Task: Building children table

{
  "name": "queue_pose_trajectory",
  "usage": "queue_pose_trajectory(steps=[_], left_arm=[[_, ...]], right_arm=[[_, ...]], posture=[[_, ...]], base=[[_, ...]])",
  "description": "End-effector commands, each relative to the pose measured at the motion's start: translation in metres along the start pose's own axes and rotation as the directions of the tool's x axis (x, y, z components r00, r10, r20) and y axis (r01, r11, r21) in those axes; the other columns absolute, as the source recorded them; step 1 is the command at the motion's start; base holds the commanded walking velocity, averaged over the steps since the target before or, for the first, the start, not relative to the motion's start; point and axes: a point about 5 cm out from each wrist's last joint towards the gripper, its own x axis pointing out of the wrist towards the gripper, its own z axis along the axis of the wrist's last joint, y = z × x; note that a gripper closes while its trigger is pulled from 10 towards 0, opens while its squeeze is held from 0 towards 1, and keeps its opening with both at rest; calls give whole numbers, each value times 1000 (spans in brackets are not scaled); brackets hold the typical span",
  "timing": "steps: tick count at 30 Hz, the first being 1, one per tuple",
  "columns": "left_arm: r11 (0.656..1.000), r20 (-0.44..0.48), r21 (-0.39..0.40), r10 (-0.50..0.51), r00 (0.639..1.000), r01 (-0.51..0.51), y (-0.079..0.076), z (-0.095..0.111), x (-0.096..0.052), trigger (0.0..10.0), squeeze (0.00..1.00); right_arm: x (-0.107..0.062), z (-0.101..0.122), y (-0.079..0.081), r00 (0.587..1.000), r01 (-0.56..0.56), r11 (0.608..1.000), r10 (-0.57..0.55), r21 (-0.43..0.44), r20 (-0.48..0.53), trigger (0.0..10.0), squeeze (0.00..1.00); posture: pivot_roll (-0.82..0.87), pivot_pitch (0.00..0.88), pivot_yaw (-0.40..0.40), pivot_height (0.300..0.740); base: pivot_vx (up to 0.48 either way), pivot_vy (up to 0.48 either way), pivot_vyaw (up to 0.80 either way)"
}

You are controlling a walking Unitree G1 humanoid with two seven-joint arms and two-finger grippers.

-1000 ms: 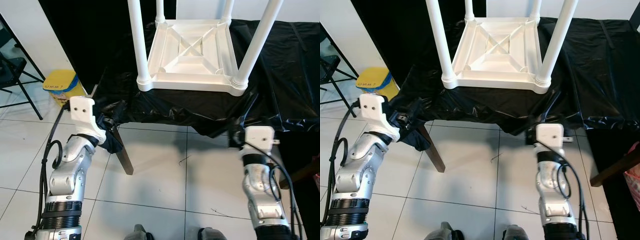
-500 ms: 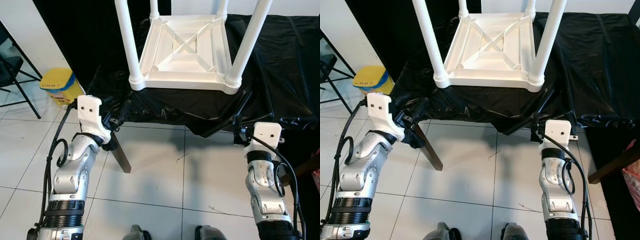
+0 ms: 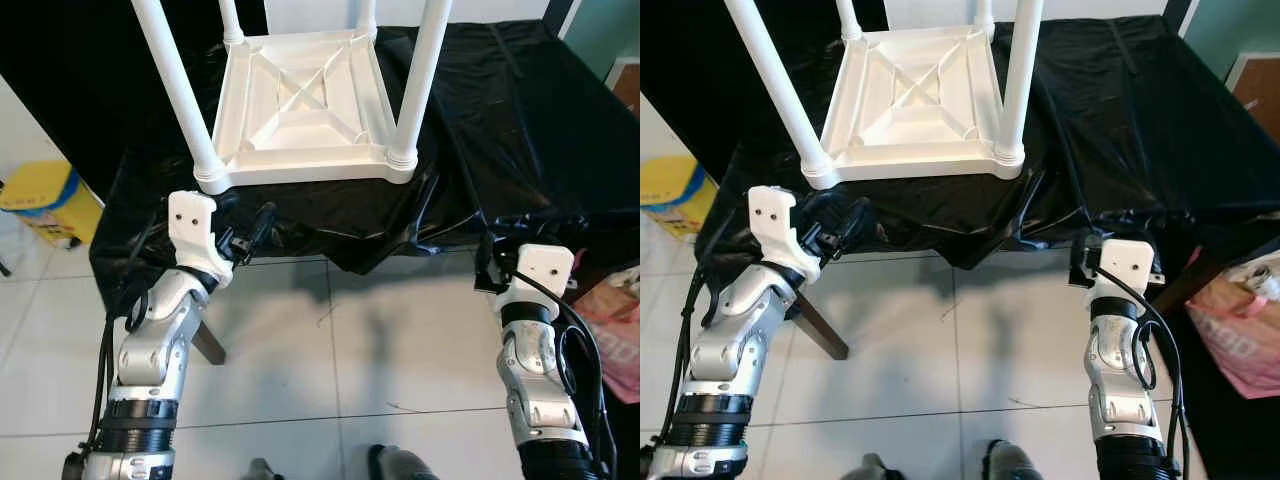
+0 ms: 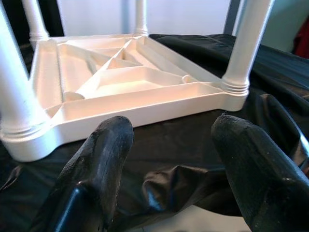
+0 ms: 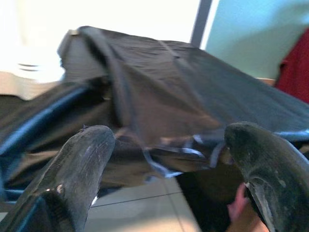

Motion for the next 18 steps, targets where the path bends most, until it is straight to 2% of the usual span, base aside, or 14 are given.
queue_pose_trajectory(steps=[1, 7, 18], left_arm=[[1000, -22, -8, 11, 1000, -11, 4, -3, -4, 10000, 0], [1000, -16, -23, 10, 1000, -11, 5, -2, -6, 10000, 0], [999, -9, -37, 8, 1000, -8, 5, -2, -8, 10000, 0]], right_arm=[[-1, -2, 5, 1000, -21, 1000, 21, 6, -5, 10000, 0], [-1, -2, 4, 1000, -24, 1000, 24, 4, -4, 10000, 0], [-2, -1, 7, 999, -48, 999, 48, 3, 3, 10000, 0]], posture=[[-85, 99, 37, 740], [-83, 100, 35, 740], [-82, 101, 30, 740]], base=[[0, 0, 0], [0, 0, 0], [308, 0, 0]])
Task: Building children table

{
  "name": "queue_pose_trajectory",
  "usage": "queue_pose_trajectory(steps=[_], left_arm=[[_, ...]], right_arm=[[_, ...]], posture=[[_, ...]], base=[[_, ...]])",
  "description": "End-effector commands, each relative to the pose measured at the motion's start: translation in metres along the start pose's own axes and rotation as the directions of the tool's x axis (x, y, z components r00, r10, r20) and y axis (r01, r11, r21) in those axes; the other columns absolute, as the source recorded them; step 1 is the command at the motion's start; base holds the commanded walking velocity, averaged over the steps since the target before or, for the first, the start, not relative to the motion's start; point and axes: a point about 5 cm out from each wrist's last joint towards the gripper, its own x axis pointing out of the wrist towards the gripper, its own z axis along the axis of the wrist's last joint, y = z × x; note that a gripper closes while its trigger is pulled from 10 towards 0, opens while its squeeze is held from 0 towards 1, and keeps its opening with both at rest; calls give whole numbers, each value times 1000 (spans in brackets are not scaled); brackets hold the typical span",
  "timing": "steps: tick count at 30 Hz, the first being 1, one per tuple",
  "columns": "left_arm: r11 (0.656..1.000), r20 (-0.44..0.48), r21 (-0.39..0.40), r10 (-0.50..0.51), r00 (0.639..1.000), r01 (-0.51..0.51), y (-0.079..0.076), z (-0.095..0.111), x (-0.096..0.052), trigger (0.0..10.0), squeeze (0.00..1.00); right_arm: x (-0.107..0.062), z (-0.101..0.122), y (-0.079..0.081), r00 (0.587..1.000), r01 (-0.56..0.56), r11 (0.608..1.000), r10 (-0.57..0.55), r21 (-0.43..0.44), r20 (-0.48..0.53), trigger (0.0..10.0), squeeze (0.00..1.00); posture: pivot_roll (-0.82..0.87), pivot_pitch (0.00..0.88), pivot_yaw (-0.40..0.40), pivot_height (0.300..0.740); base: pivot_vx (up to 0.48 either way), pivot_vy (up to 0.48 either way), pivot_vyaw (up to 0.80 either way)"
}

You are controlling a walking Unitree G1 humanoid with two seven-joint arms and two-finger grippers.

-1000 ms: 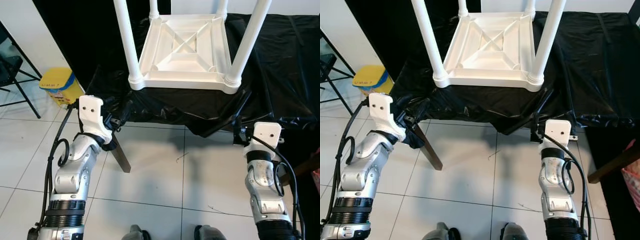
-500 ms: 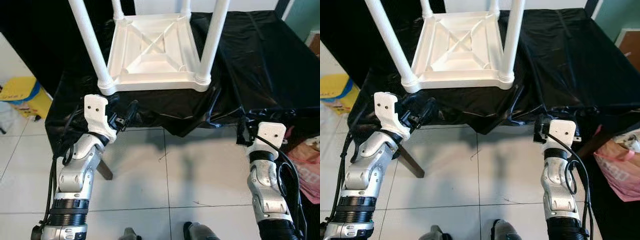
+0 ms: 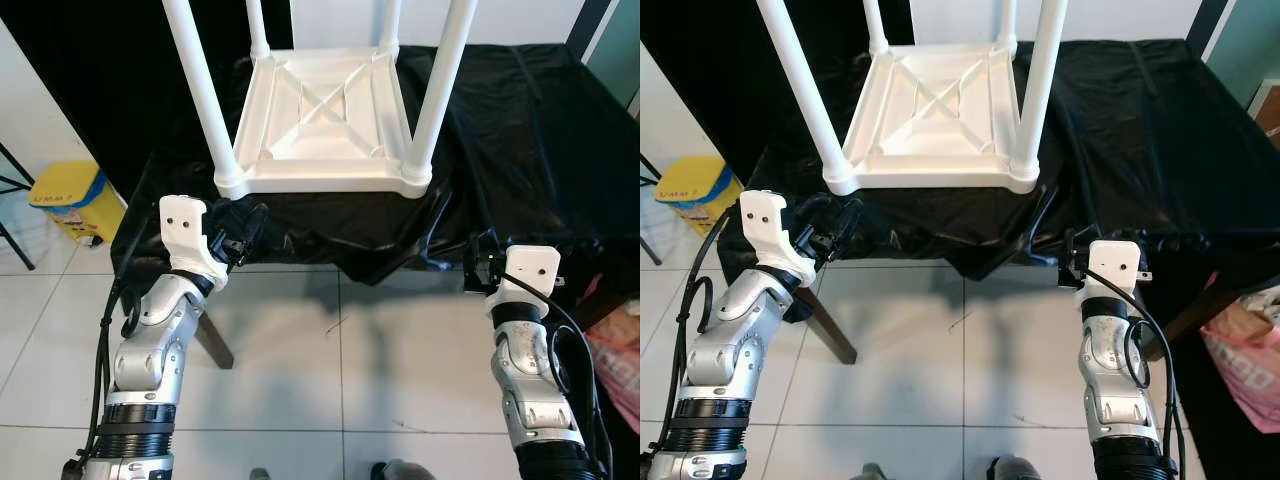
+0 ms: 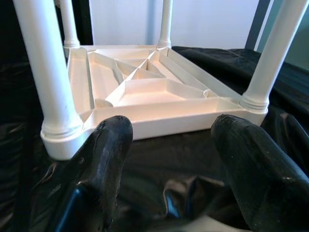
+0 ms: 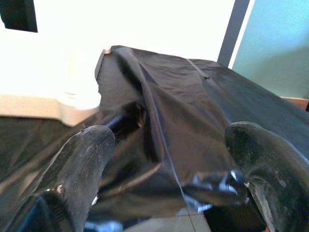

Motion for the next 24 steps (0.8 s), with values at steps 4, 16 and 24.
queue_pose_trajectory(steps=[4, 16, 24], left_arm=[[1000, -7, 0, -10, 1000, 10, 0, 0, -3, 10000, 0], [1000, 22, -12, -12, 1000, 12, -3, 2, -9, 10000, 0], [998, -11, 15, -58, 998, 58, -4, 1, -15, 10000, 0]], right_arm=[[-1, -2, 2, 1000, -13, 1000, 13, 0, -6, 10000, 0], [-1, -2, 4, 999, -39, 999, 39, -8, -3, 10000, 0], [-2, -3, 8, 998, -55, 998, 55, 8, -13, 10000, 0]], posture=[[-82, 100, 29, 740], [-75, 99, 21, 740], [-73, 101, 20, 740]], base=[[319, 0, 0], [131, 0, 0], [0, 0, 0]])
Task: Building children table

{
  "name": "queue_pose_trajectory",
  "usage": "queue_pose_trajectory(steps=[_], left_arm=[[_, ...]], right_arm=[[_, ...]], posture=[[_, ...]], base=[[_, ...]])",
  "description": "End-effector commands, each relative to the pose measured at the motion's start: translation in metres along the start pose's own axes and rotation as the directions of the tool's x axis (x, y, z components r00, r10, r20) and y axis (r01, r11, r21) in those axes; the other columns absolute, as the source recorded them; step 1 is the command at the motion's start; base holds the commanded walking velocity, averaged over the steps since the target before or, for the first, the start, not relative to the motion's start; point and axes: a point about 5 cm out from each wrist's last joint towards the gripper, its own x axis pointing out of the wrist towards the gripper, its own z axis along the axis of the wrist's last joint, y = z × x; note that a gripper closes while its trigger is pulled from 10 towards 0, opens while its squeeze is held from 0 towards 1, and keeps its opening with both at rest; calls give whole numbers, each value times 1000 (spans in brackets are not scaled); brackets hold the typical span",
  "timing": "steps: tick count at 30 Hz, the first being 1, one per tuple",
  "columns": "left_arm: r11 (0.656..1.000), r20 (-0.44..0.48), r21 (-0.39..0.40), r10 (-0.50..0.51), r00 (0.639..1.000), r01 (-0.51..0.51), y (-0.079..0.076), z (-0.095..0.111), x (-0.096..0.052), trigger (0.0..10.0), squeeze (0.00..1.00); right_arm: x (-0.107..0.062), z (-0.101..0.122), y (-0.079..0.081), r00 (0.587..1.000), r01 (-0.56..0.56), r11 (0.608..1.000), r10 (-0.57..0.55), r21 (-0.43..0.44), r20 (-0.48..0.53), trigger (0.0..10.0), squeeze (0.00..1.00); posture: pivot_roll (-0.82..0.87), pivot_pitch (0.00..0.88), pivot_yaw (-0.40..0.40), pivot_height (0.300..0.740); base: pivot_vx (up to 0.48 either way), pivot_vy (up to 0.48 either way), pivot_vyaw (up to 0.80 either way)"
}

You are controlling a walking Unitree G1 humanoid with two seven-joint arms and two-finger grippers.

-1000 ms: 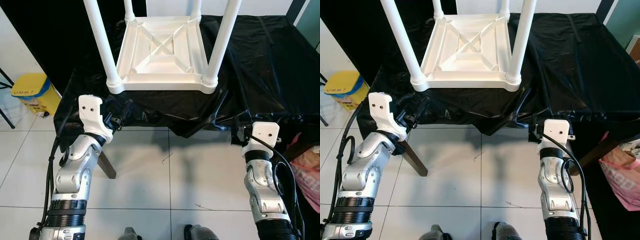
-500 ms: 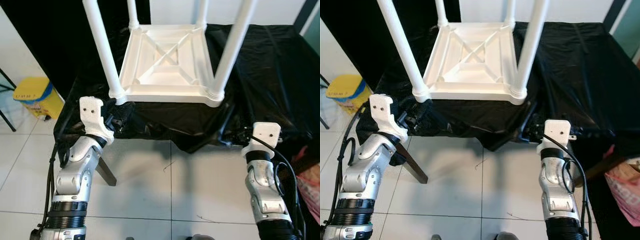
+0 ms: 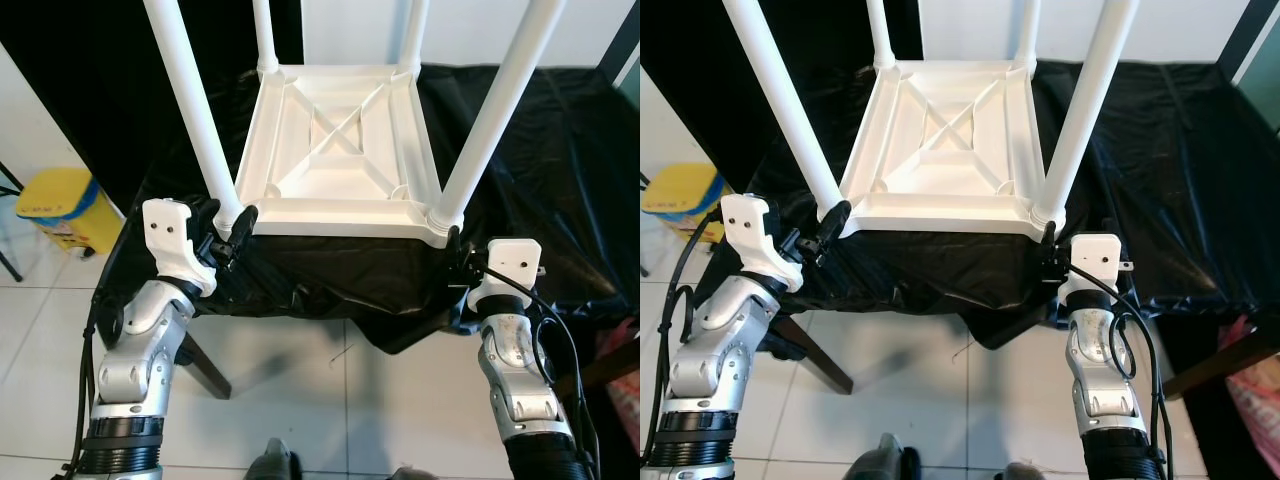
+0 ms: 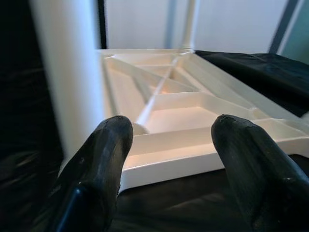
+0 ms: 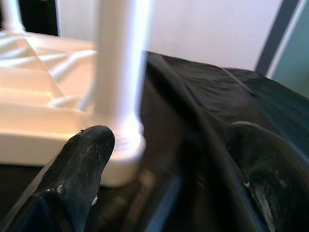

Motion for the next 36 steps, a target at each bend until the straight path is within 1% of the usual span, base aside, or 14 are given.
queue_pose_trajectory(steps=[1, 4, 5, 6, 7, 10, 14, 15, 20, 23, 26, 29, 33, 36], left_arm=[[999, -21, 10, -47, 999, 48, -2, -1, -3, 10000, 0], [991, -44, 32, -130, 991, 132, -6, 0, -5, 10000, 0], [983, -62, 34, -179, 982, 181, -9, 0, -7, 10000, 0], [983, -62, 34, -179, 982, 181, -9, 0, -7, 10000, 0], [973, -80, 39, -225, 971, 229, -11, 0, -8, 10000, 0], [950, -125, 45, -301, 945, 309, -14, -1, -10, 10000, 0], [939, -150, 48, -330, 932, 340, -16, -2, -10, 10000, 0], [930, -162, 49, -354, 921, 365, -17, -2, -10, 10000, 0], [897, -199, 42, -423, 884, 439, -23, -6, -9, 10000, 0], [860, -228, 33, -490, 842, 509, -31, -9, -5, 10000, 0], [851, -231, 30, -504, 832, 524, -33, -9, -5, 10000, 0], [816, -242, 33, -553, 797, 576, -39, -8, -1, 10000, 0], [797, -248, 23, -580, 776, 603, -42, -7, 0, 10000, 0], [775, -264, 11, -607, 750, 632, -44, -8, 1, 10000, 0]], right_arm=[[-3, -5, -2, 1000, 4, 1000, -4, 4, -30, 10000, 0], [-2, -8, -2, 999, -6, 1000, 7, 9, -48, 10000, 0], [-2, -8, -3, 999, -10, 1000, 11, 17, -53, 10000, 510], [-2, -8, -3, 999, -10, 1000, 11, 17, -53, 10000, 510], [0, -8, -3, 998, -26, 999, 27, 24, -50, 10000, 1000], [5, -7, -3, 997, -60, 998, 60, 16, -57, 10000, 1000], [11, -5, -2, 995, -78, 997, 79, 17, -61, 10000, 996], [16, -3, 0, 993, -101, 995, 102, 24, -58, 10000, 0], [37, 4, 8, 983, -173, 984, 175, 33, -62, 10000, 0], [56, 11, 22, 965, -252, 967, 254, 35, -58, 10000, 0], [60, 13, 25, 962, -267, 963, 268, 31, -54, 10000, 0], [80, 23, 37, 958, -280, 960, 281, 31, -49, 10000, 0], [95, 34, 43, 961, -274, 961, 275, 28, -36, 10000, 0], [113, 54, 49, 966, -257, 966, 257, 28, 0, 10000, 0]], posture=[[-73, 101, 20, 740], [-71, 109, 17, 740], [-70, 112, 18, 740], [-70, 112, 18, 740], [-69, 116, 19, 740], [-68, 121, 23, 740], [-68, 121, 23, 740], [-73, 122, 27, 740], [-72, 120, 27, 740], [-64, 117, 20, 740], [-64, 117, 20, 740], [-61, 113, 19, 740], [-57, 110, 20, 740], [-53, 108, 20, 740]], base=[[0, 0, 0], [0, 0, 0], [0, 0, 0], [0, 0, 0], [0, 0, 0], [0, 0, 0], [0, 0, 0], [0, 0, 0], [0, 0, 0], [0, 0, 0], [0, 0, 0], [0, 0, 0], [0, 0, 0], [0, 0, 0]])
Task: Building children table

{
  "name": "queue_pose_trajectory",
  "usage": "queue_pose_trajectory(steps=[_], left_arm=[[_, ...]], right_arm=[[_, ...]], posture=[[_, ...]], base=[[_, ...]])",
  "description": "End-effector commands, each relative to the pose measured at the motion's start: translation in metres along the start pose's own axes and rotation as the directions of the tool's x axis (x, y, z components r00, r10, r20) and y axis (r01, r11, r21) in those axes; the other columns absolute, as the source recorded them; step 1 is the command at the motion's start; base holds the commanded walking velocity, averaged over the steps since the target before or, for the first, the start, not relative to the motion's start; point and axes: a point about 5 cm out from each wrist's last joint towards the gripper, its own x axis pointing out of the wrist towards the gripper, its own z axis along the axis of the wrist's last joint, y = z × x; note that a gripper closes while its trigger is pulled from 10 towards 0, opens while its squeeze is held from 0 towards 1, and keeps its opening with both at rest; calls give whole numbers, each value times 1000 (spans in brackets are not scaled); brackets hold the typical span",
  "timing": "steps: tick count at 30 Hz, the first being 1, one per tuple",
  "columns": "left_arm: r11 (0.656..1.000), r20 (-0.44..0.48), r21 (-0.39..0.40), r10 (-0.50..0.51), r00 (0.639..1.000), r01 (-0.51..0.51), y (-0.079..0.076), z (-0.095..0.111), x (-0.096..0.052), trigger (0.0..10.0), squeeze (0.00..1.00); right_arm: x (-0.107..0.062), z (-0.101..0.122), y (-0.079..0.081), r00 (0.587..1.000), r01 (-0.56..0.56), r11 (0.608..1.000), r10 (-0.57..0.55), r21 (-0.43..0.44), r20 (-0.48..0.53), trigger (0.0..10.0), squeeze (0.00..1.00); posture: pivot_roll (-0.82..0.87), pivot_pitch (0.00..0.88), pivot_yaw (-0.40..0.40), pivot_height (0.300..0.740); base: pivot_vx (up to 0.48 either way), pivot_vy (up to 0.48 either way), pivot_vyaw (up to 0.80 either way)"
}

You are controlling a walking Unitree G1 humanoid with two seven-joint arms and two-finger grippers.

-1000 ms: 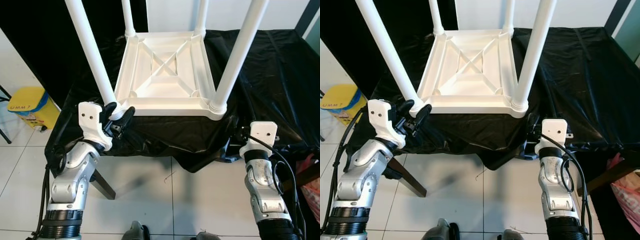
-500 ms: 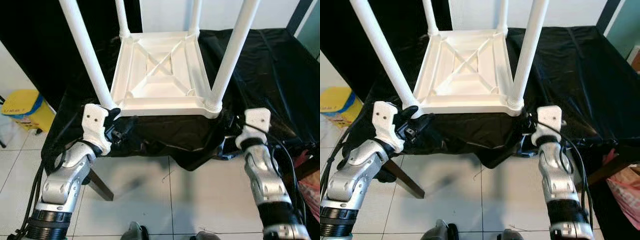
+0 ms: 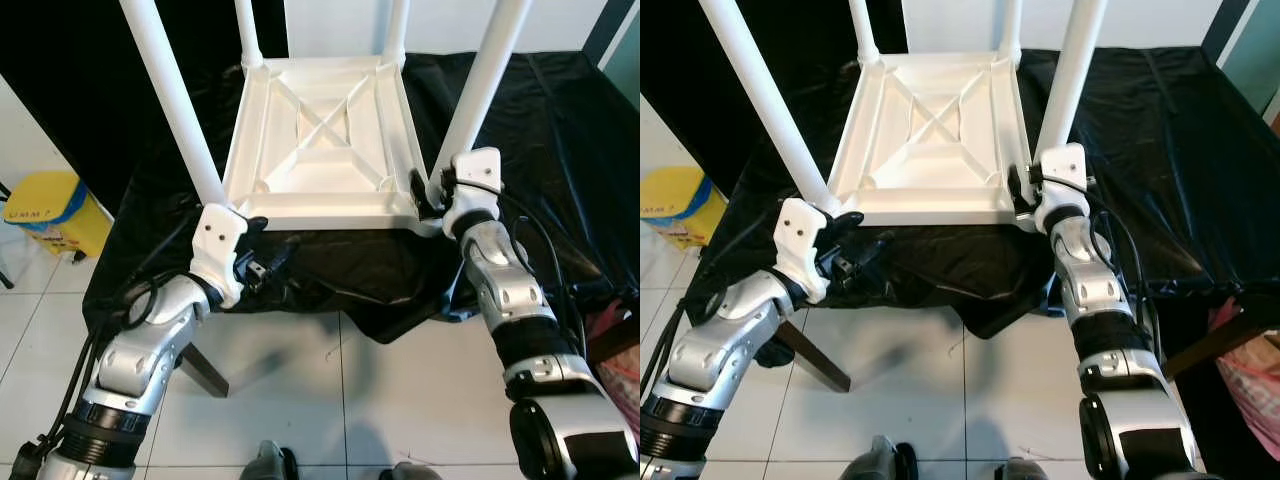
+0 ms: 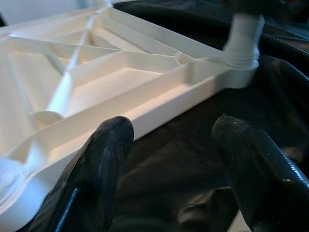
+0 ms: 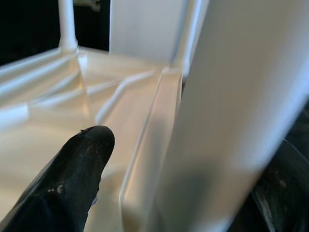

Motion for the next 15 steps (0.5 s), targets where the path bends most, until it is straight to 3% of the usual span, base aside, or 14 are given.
queue_pose_trajectory(steps=[1, 4, 6, 13, 14, 15], left_arm=[[928, -28, -9, -372, 928, 372, -18, -3, -3, 10000, 0], [924, -37, -10, -383, 923, 383, -19, -4, -3, 10000, 0], [919, -55, -11, -394, 917, 394, -20, -7, -4, 10000, 0], [923, -61, -19, -384, 921, 383, -18, -8, -4, 10000, 0], [925, -62, -22, -380, 923, 379, -17, -9, -4, 10000, 0], [928, -63, -28, -373, 926, 371, -15, -10, -5, 10000, 0]], right_arm=[[5, 3, 3, 1000, 7, 1000, -7, 0, -1, 10000, 0], [11, 13, 2, 1000, 20, 1000, -20, 2, 22, 10000, 0], [23, 36, 0, 996, 35, 999, -35, 6, 76, 10000, 0], [29, 46, -3, 995, 43, 999, -42, -4, 91, 10000, 0], [29, 46, -4, 995, 48, 999, -48, -2, 90, 9373, 0], [29, 45, -5, 995, 56, 998, -56, 1, 84, 3294, 0]], posture=[[-53, 108, 20, 740], [-52, 108, 20, 740], [-53, 110, 20, 740], [-52, 110, 18, 740], [-52, 111, 16, 740], [-52, 112, 16, 740]], base=[[0, 0, 0], [0, 0, 0], [0, 0, 0], [0, 0, 0], [0, 0, 0], [0, 0, 0]])
